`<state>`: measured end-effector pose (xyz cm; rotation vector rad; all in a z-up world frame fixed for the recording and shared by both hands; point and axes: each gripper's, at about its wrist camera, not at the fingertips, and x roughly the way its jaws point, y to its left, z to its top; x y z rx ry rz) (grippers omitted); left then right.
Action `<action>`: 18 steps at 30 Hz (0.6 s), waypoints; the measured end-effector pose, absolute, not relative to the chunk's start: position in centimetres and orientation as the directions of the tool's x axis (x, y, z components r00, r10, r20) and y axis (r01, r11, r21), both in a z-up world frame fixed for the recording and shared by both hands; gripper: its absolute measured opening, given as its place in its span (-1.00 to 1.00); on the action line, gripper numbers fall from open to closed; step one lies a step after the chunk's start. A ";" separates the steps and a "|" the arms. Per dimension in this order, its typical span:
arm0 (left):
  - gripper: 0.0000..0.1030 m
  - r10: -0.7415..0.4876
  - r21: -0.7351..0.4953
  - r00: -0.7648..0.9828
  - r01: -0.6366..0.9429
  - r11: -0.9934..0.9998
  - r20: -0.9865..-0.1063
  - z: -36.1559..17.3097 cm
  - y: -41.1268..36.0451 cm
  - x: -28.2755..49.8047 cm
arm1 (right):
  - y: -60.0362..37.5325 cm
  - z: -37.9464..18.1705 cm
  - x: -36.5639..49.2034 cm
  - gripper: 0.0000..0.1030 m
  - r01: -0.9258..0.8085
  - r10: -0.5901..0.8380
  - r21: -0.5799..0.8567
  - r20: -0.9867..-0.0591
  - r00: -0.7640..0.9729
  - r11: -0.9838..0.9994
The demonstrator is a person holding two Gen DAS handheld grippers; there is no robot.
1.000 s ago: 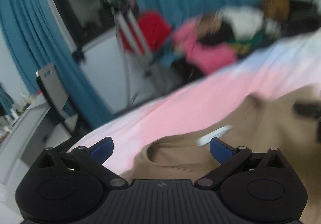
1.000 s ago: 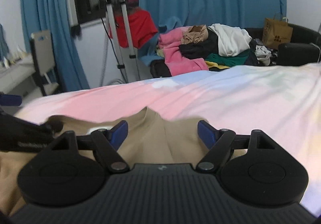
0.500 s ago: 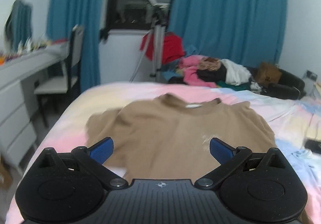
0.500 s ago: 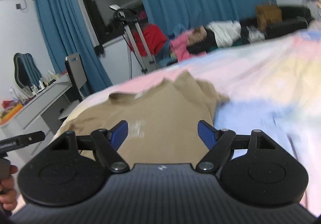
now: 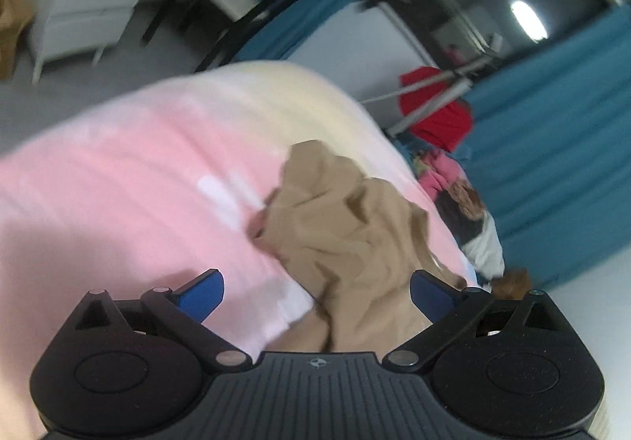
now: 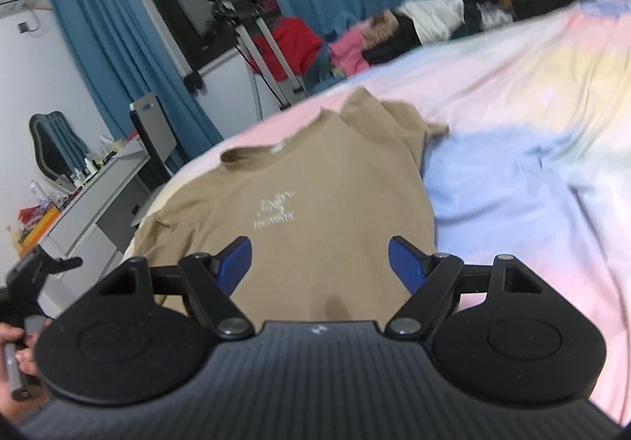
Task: Fold clothes
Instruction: 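Smooth the laid-out shirt with the right gripper while the left gripper tugs the hem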
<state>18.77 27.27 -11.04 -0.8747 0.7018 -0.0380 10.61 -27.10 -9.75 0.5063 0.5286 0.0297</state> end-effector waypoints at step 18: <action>0.52 -0.225 -0.742 0.848 -0.254 0.621 -0.479 -15.1 27.0 31.1 | -27.1 -16.0 17.5 0.51 0.131 0.186 0.484 -0.552 0.813 0.865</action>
